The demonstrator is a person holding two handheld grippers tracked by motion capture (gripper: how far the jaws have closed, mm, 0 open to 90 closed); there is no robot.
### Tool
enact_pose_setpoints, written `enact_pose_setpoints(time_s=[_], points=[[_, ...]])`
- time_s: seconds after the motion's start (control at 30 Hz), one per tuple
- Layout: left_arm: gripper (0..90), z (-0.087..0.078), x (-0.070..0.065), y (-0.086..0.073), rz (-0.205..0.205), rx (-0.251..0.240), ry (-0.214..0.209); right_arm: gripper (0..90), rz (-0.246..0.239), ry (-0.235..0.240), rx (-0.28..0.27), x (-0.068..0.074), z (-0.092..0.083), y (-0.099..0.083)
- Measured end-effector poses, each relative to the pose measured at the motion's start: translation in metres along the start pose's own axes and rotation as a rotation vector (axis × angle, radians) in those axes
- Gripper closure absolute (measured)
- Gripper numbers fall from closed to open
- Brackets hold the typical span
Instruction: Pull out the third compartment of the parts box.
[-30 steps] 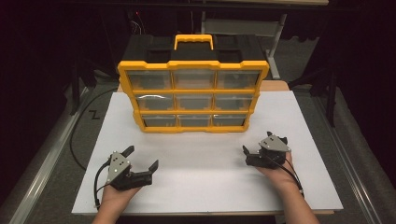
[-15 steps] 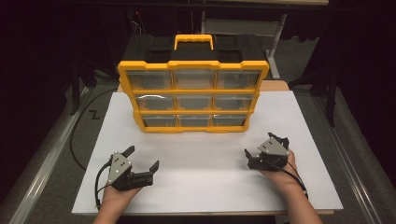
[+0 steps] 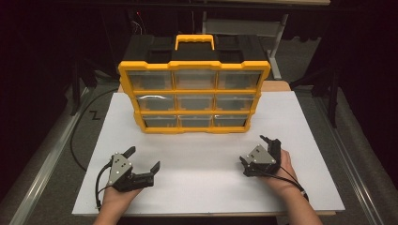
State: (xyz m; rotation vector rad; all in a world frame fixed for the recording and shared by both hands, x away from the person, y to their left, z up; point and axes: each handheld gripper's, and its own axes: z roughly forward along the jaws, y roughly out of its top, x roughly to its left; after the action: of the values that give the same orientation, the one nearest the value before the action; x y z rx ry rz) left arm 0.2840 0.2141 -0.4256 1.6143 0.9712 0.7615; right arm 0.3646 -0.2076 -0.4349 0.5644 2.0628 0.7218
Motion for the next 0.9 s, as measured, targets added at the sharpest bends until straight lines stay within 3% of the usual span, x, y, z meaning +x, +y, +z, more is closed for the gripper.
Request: enact_pose_setpoints(time_s=[0.27, 0.53, 0.6, 0.9], points=[[1.8, 0.0000, -0.0003, 0.0001, 0.003, -0.001, -0.002, 1.1, -0.058, -0.031, 0.017, 0.0020, -0.0015, 0.0024], [1.8, -0.0002, -0.0005, 0.0002, 0.008, -0.003, -0.001, 1.1, -0.171, -0.066, 0.038, 0.0053, -0.0053, 0.0061], [1.8, -0.0001, -0.0005, 0.0002, 0.009, -0.003, -0.001, 1.1, -0.176, -0.073, 0.032, 0.0070, -0.0056, 0.0066], [1.8, 0.0000, -0.0005, 0.0002, 0.012, -0.003, -0.001, 1.1, -0.276, -0.114, 0.048, 0.0094, -0.0089, 0.0093]])
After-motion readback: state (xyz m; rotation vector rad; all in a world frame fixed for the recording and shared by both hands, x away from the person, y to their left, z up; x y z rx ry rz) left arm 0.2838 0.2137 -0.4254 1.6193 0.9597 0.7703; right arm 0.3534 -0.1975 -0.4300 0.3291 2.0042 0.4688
